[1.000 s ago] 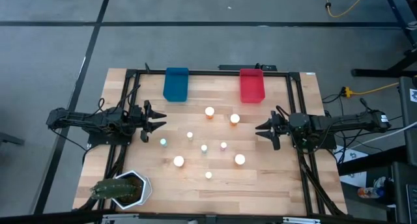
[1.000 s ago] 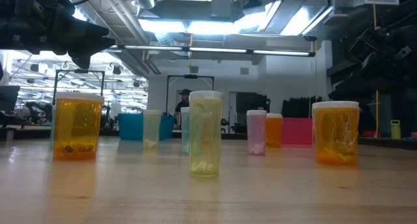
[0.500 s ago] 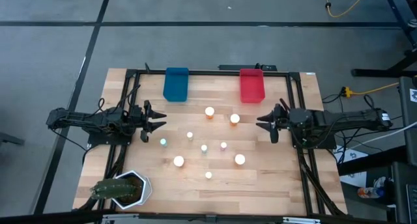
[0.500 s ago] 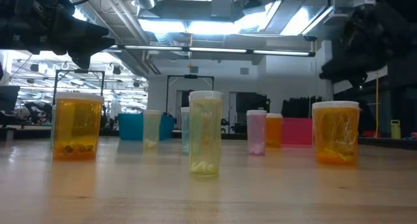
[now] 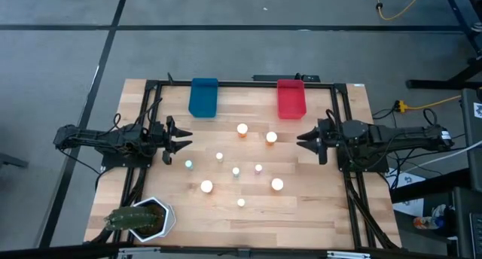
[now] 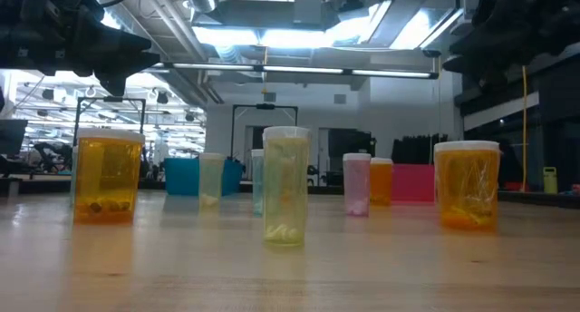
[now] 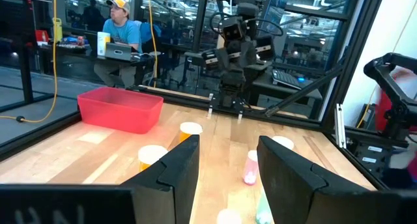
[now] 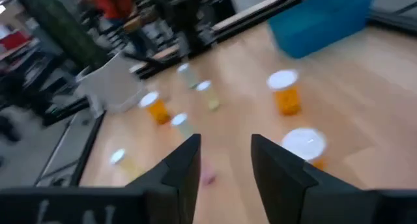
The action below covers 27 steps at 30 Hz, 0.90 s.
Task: Pick and place medicine bottles into bin by pill shape (circle, oval)
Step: Put the small purple pill bottle into the red bin
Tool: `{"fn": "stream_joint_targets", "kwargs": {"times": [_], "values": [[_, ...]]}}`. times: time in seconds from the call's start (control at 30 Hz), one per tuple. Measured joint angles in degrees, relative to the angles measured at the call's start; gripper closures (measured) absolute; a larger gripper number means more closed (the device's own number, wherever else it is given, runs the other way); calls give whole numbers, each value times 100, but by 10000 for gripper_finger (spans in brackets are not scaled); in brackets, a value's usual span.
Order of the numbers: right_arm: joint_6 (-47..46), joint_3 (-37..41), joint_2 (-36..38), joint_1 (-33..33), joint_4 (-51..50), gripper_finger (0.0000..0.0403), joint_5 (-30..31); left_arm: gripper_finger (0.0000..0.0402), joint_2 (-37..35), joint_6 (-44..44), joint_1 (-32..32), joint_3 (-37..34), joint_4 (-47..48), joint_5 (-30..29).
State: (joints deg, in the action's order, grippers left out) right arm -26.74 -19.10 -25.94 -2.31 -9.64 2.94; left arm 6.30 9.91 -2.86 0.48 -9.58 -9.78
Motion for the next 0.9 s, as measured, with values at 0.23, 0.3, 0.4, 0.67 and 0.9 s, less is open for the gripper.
{"fn": "stream_joint_targets", "kwargs": {"times": [0.23,0.3,0.4,0.67,0.9], "values": [[48,-260,-594,1,-305,267,-310,255,1,-2,0,0,-2,0],[126,-293,-755,-2,-310,267,-329,255,-1,-2,0,0,-2,0],[191,-375,-895,-2,-311,267,-461,255,1,0,1,-1,-2,0],[325,-452,-1007,-2,-466,267,-917,255,1,0,-1,-1,-2,0],[329,-452,-1007,-2,-596,267,-912,255,0,-1,0,0,-2,0]]}}
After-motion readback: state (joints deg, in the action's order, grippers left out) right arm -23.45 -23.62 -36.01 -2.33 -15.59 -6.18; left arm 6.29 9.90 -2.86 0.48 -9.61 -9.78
